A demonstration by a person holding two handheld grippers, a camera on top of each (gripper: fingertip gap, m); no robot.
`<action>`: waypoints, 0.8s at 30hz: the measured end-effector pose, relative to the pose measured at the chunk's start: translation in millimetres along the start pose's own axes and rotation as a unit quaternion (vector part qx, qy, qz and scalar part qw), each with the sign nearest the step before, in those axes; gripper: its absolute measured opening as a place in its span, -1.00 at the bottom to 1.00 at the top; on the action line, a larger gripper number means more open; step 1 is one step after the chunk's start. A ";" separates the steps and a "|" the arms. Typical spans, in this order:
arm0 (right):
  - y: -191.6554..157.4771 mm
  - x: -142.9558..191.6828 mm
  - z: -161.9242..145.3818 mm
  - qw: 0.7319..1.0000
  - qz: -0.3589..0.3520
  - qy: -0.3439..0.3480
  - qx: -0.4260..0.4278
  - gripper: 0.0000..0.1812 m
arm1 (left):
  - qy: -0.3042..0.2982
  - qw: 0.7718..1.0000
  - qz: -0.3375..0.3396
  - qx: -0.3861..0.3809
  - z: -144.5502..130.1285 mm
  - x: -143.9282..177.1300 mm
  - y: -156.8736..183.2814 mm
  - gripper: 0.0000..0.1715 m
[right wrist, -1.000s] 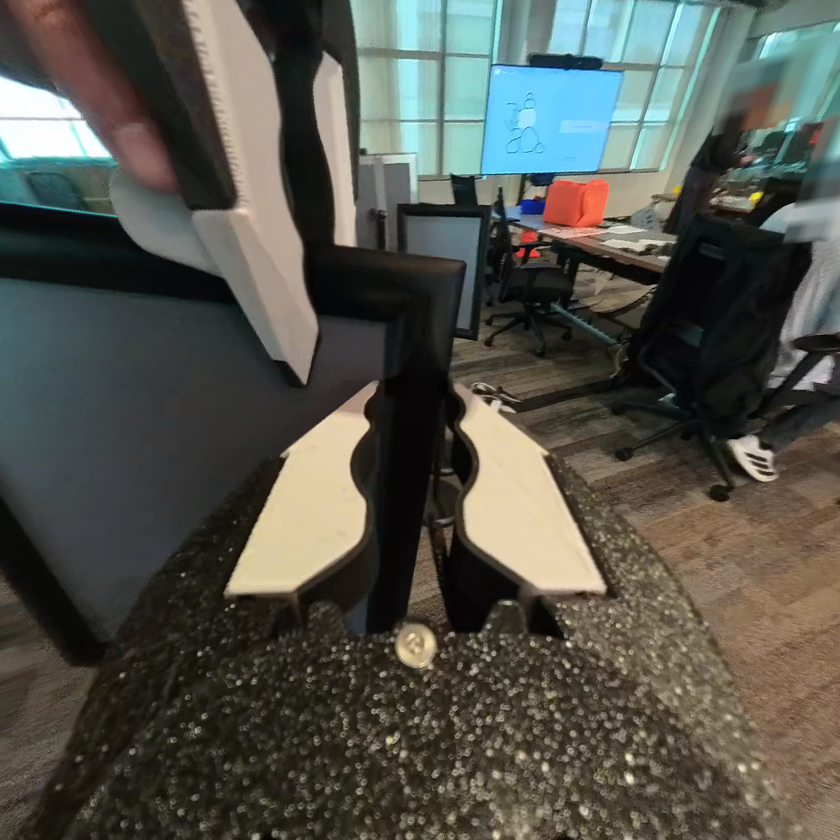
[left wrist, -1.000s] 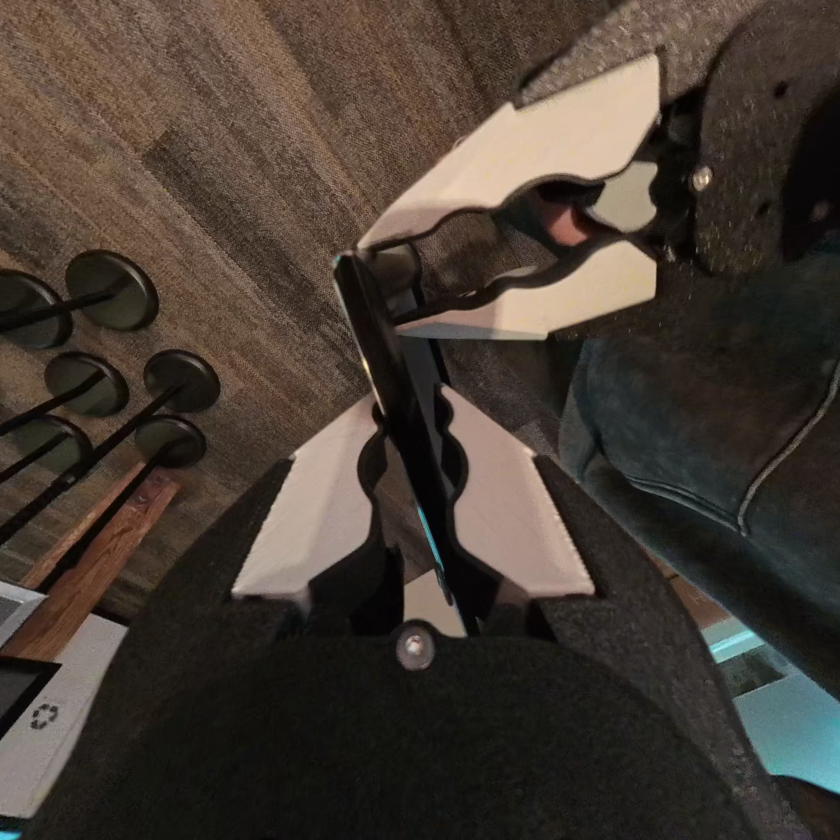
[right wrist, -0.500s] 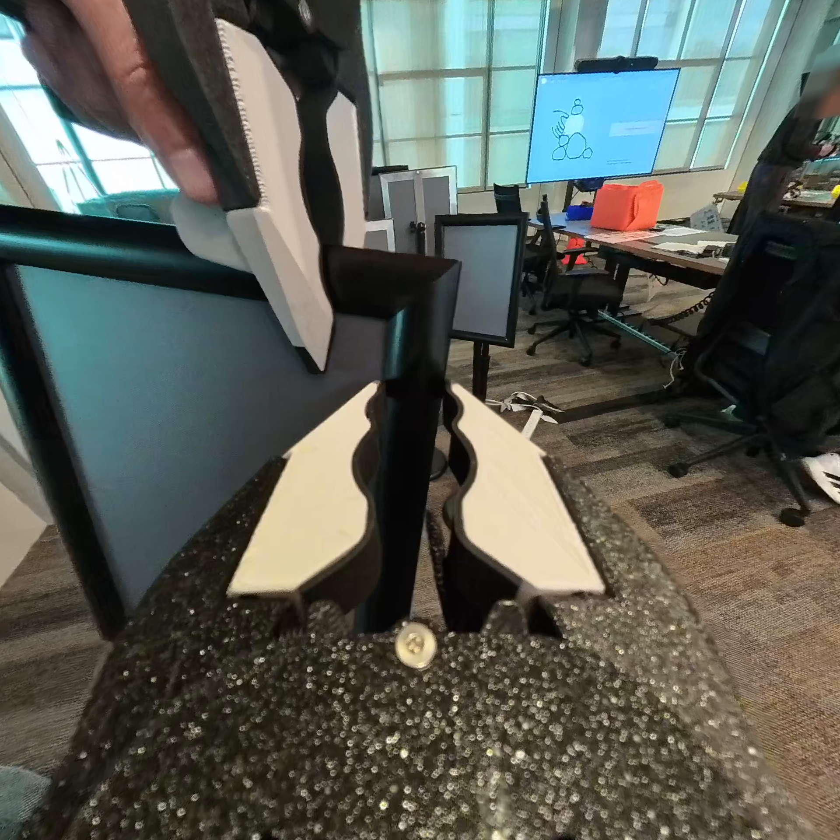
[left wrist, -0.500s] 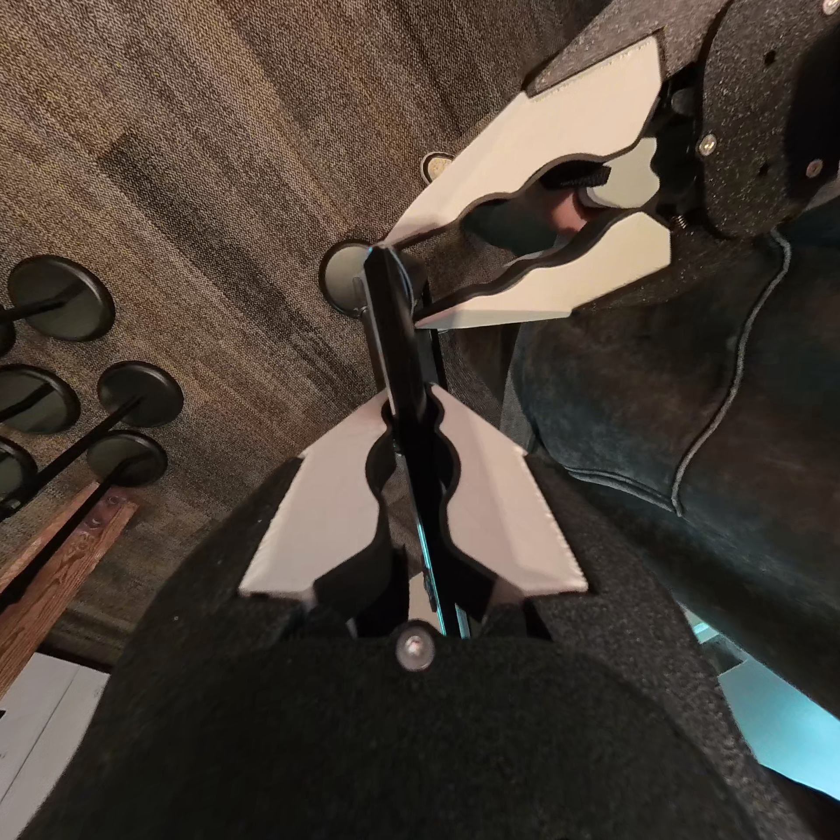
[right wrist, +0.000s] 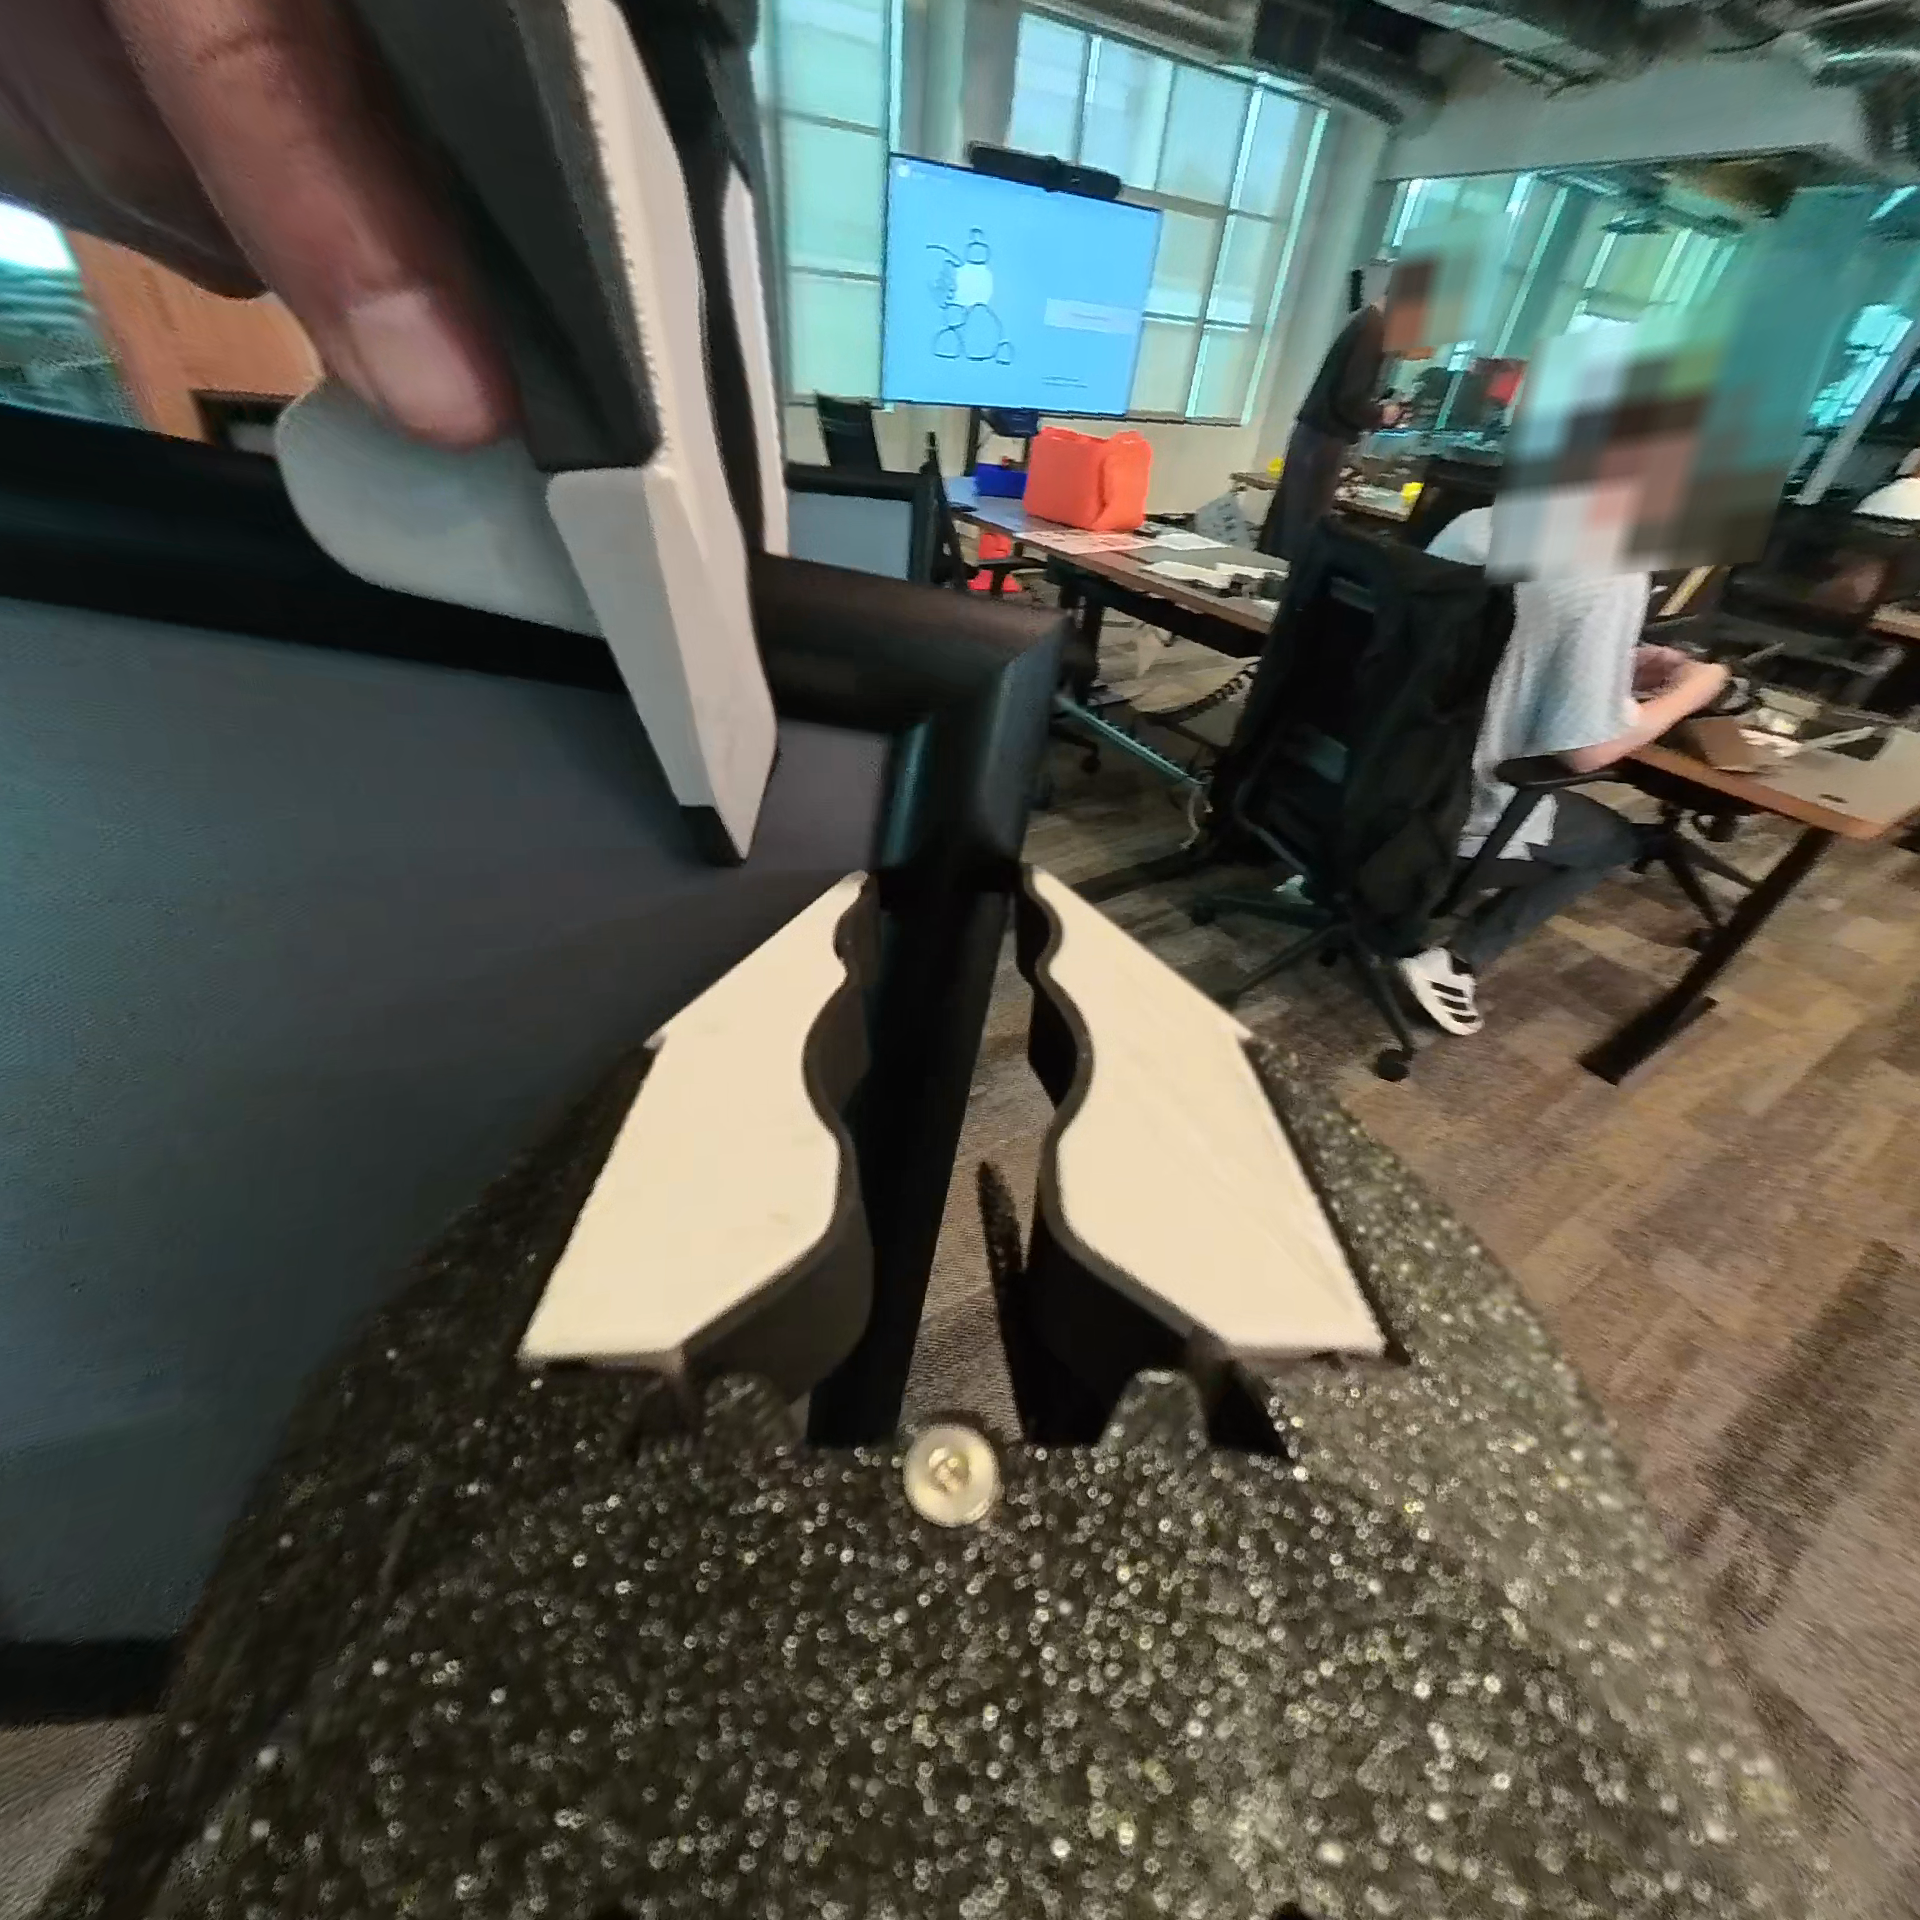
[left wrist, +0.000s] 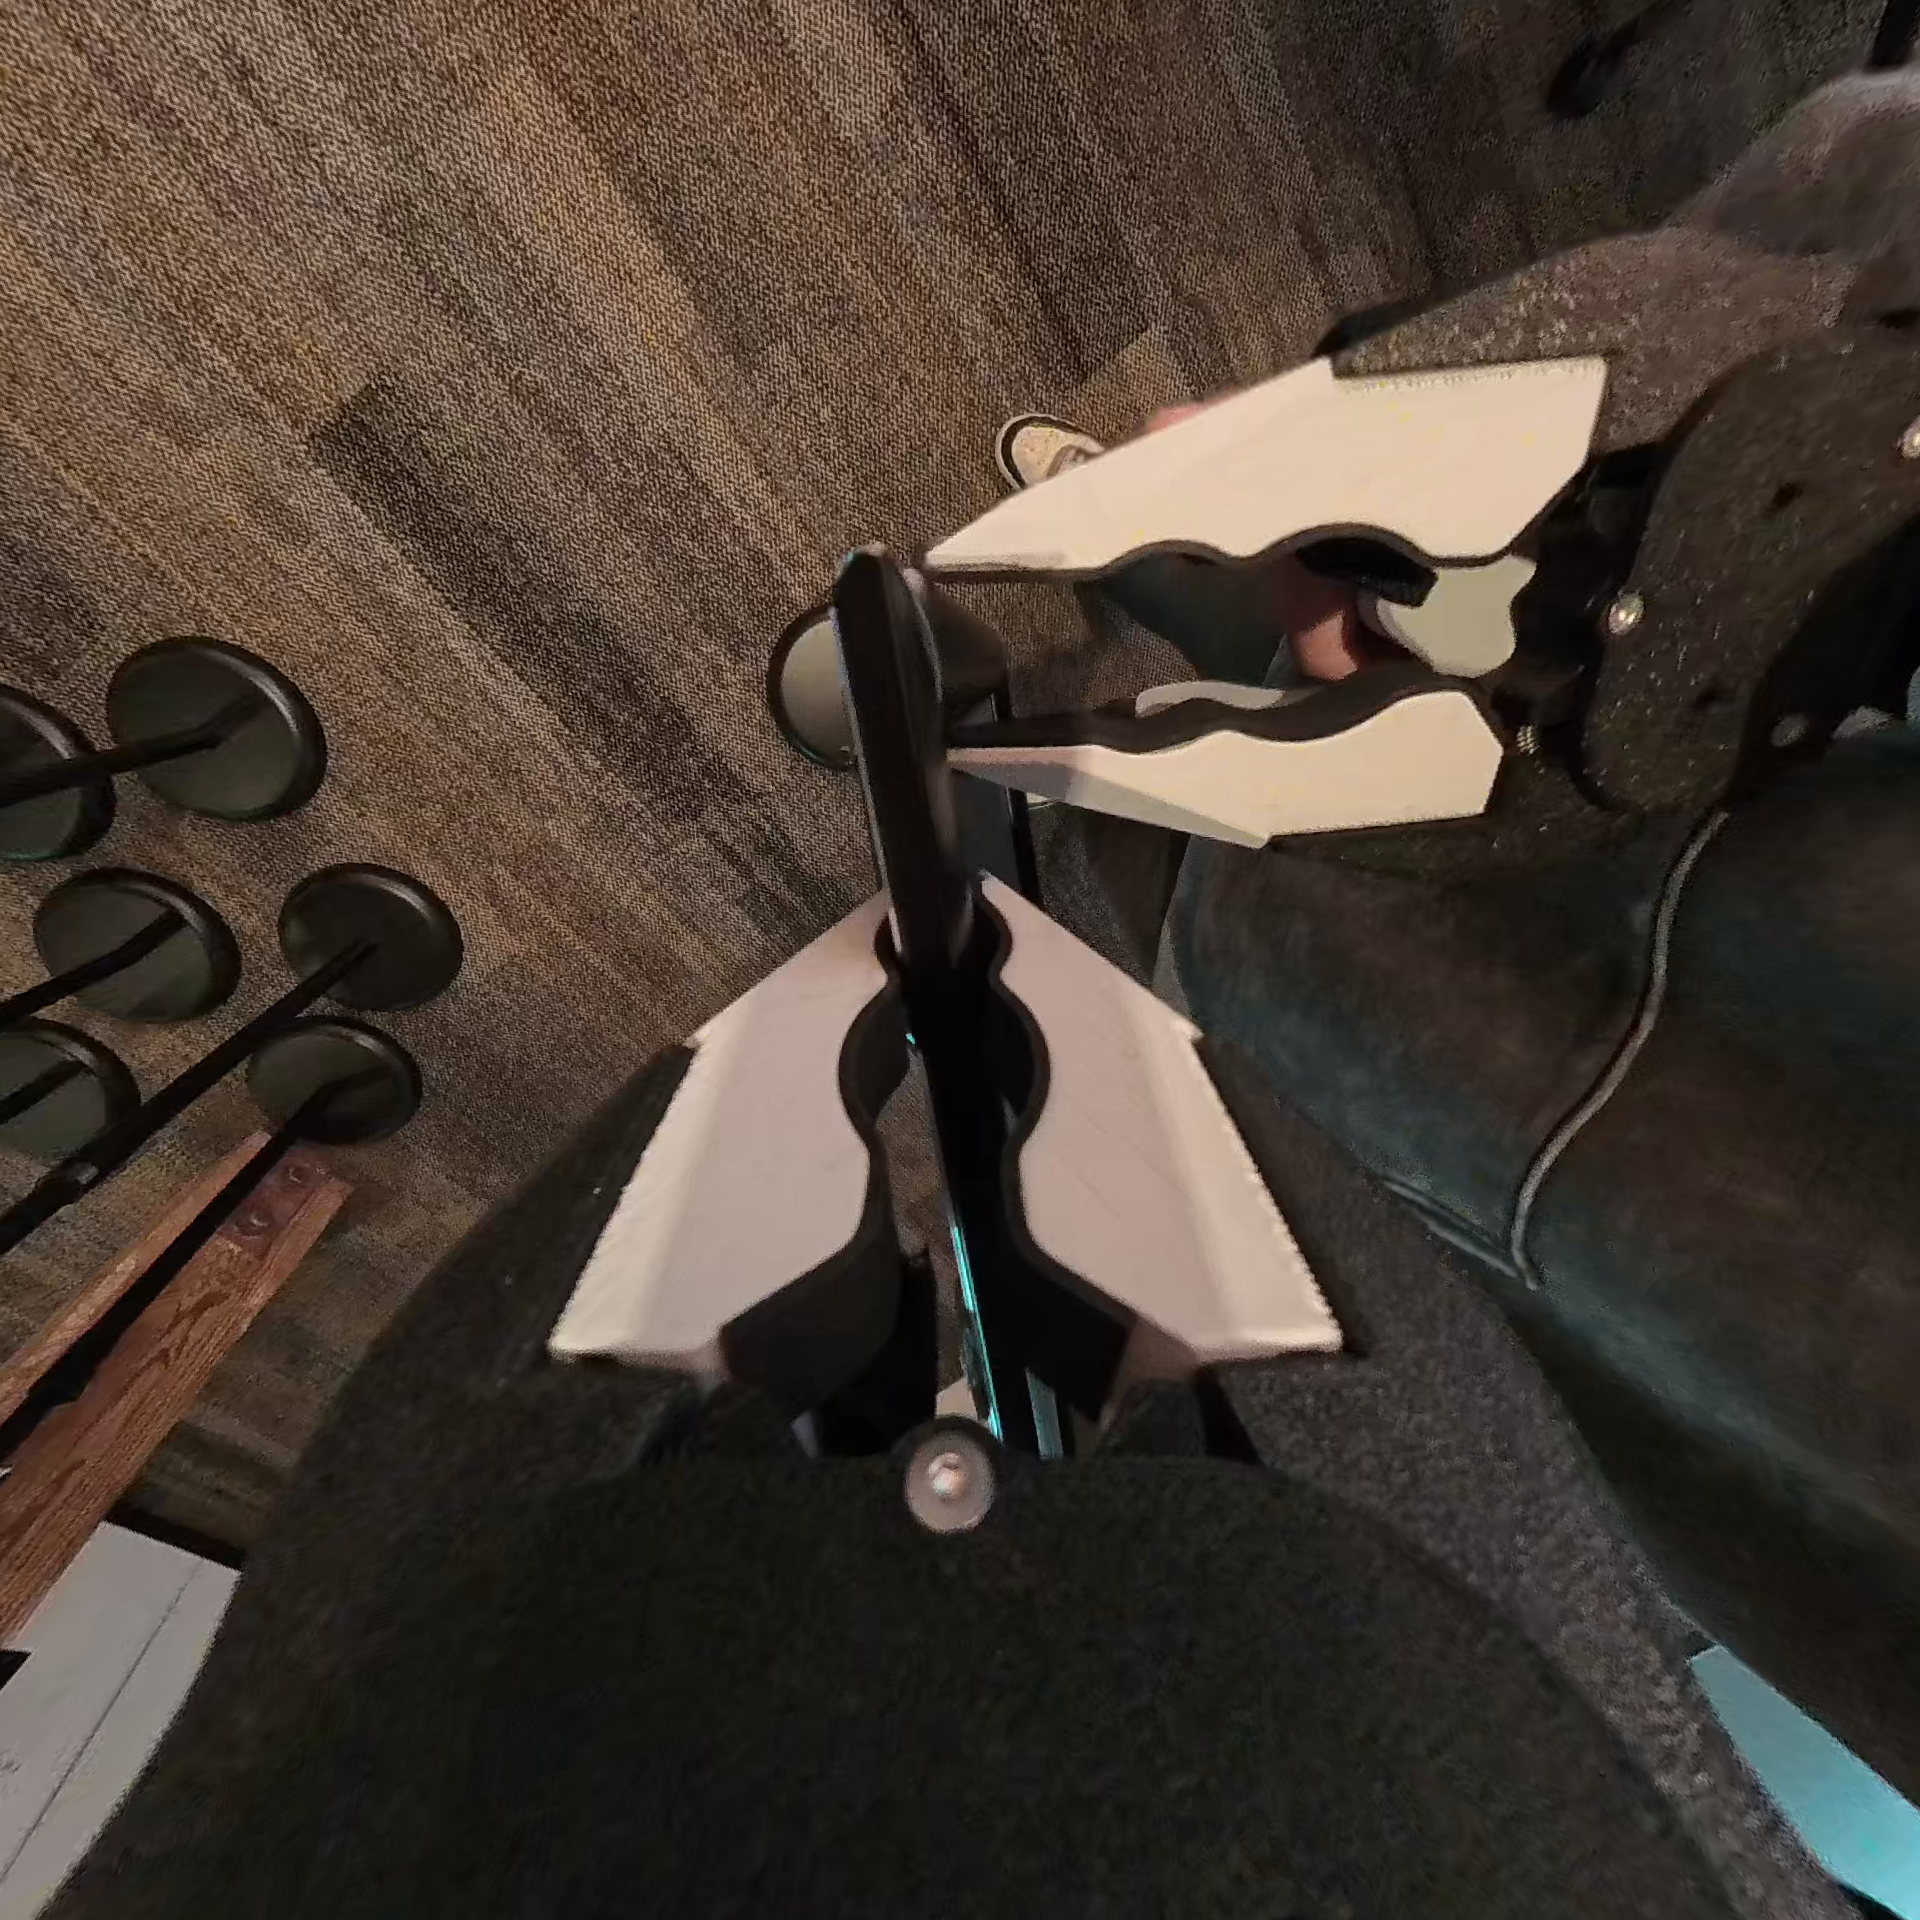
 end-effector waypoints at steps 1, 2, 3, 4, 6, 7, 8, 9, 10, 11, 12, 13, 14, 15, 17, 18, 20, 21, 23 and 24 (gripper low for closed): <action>-0.9 0.6 0.0 1.000 -0.014 0.001 0.004 -0.73 | 0.000 1.000 0.000 0.000 1.2 -0.1 -0.2 -0.93; -1.9 1.1 -0.2 1.000 -0.029 0.002 0.004 -0.74 | 0.000 1.000 0.000 -0.001 2.3 -0.3 -0.3 -0.93; -2.7 1.6 -0.7 0.999 -0.040 0.003 0.000 -0.74 | -0.001 1.000 0.001 -0.003 3.5 -0.6 -0.2 -0.92; -3.0 2.5 -1.0 0.999 -0.054 0.004 -0.003 -0.74 | -0.002 1.000 0.002 -0.005 4.8 -0.8 -0.1 -0.93; -4.3 4.4 -2.5 0.997 -0.081 0.010 -0.014 -0.73 | -0.004 1.000 0.004 -0.009 7.3 -1.4 1.0 -0.93; -5.0 5.7 -3.6 0.995 -0.097 0.016 -0.014 -0.72 | -0.006 1.000 0.005 -0.012 8.5 -1.8 1.6 -0.93; -6.1 7.2 -4.8 0.993 -0.115 0.022 -0.011 -0.71 | -0.009 1.000 0.007 -0.017 9.5 -2.2 2.5 -0.93; -6.6 8.9 -5.7 0.991 -0.131 0.027 -0.011 -0.68 | -0.012 1.000 0.008 -0.022 10.2 -2.5 3.3 -0.93; -6.6 10.4 -7.0 0.989 -0.142 0.033 -0.017 -0.65 | -0.014 0.999 0.011 -0.027 10.9 -2.8 4.1 -0.93; -5.8 11.5 -8.1 0.988 -0.151 0.037 -0.024 -0.62 | -0.015 0.999 0.014 -0.030 11.6 -3.1 5.0 -0.93; -4.2 13.0 -8.4 0.986 -0.161 0.039 -0.027 -0.56 | -0.016 0.999 0.017 -0.033 12.2 -3.2 5.6 -0.93; -3.3 14.7 -8.5 0.985 -0.168 0.040 -0.032 -0.53 | -0.017 0.999 0.021 -0.036 12.7 -3.3 6.6 -0.93; -2.8 16.5 -8.9 0.983 -0.172 0.041 -0.039 -0.50 | -0.017 0.999 0.023 -0.039 13.3 -3.5 7.8 -0.93; -2.6 18.2 -9.2 0.983 -0.177 0.041 -0.042 -0.49 | -0.018 0.999 0.024 -0.042 14.0 -3.9 9.0 -0.94; -2.4 22.1 -9.3 0.980 -0.192 0.042 -0.033 -0.48 | -0.016 0.999 0.024 -0.046 15.8 -4.5 11.3 -0.93; -0.6 25.1 -9.6 0.979 -0.199 0.042 -0.032 -0.44 | -0.015 0.998 0.024 -0.047 16.9 -4.8 12.6 -0.93; 3.7 32.3 -10.5 0.977 -0.204 0.041 -0.036 -0.36 | -0.013 0.998 0.022 -0.054 19.2 -5.8 16.3 -0.93; 5.1 35.6 -10.7 0.977 -0.206 0.040 -0.041 -0.35 | -0.012 0.998 0.021 -0.056 20.4 -6.2 18.6 -0.93; 4.8 40.4 -9.9 0.976 -0.213 0.036 -0.032 -0.37 | -0.013 0.998 0.023 -0.061 22.7 -7.0 22.2 -0.93; 4.5 42.4 -9.4 0.975 -0.218 0.034 -0.022 -0.38 | -0.013 0.998 0.025 -0.063 23.5 -7.3 23.1 -0.93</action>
Point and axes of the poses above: each gripper's, where its closed fingertips meet, x back along the fingers, z out of its top, y = z × x across the jaws, the point moved 7 cm from there along x, back along the fingers, and after that the axes turned 2 degrees about -y, right-handed, at the moved point
